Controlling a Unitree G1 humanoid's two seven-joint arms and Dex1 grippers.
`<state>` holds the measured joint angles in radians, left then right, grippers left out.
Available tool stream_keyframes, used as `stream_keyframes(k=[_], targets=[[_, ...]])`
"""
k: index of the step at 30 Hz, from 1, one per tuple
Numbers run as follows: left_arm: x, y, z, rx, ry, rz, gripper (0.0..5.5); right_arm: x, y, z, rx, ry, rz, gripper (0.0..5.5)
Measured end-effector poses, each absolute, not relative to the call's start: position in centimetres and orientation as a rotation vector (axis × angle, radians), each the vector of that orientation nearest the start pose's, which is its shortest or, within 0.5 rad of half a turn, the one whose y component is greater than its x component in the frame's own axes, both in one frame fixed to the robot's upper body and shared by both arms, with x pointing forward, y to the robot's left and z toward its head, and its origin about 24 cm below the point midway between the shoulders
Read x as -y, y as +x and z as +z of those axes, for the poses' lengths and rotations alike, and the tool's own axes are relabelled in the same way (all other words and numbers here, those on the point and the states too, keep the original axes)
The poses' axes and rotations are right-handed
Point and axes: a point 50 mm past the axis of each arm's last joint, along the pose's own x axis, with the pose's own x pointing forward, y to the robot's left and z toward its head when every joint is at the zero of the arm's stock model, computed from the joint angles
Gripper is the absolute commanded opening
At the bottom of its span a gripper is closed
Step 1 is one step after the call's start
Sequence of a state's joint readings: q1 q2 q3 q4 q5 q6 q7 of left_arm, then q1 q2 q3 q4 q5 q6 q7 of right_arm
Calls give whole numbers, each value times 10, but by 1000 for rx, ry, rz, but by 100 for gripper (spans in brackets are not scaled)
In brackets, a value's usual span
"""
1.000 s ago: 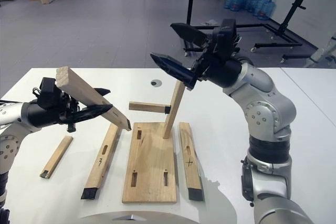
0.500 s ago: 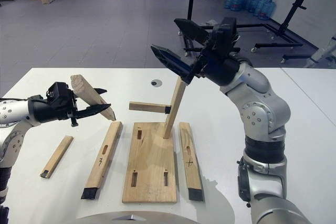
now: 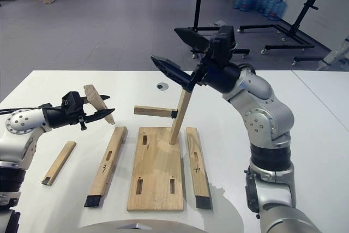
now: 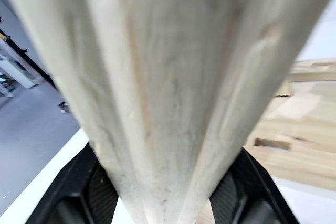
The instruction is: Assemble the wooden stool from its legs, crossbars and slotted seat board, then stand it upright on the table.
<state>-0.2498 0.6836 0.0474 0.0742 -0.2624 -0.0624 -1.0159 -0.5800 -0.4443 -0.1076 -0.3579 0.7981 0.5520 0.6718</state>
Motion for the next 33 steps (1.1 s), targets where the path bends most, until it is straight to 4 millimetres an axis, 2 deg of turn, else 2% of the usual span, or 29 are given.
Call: stream_keyframes(k=[9,24,29,33], targets=[[-232,274,130,140,540,-916,202,134,272,250,391,78,1116,540],[-236,285,113,146,540,-919,202,133,274,249,382,72,1122,540],[-226,286,116,225,375,-948,202,134,278,253,375,60,1155,540],[-223,286,136,317,146,-959,202,133,282,260,374,40,1190,540]])
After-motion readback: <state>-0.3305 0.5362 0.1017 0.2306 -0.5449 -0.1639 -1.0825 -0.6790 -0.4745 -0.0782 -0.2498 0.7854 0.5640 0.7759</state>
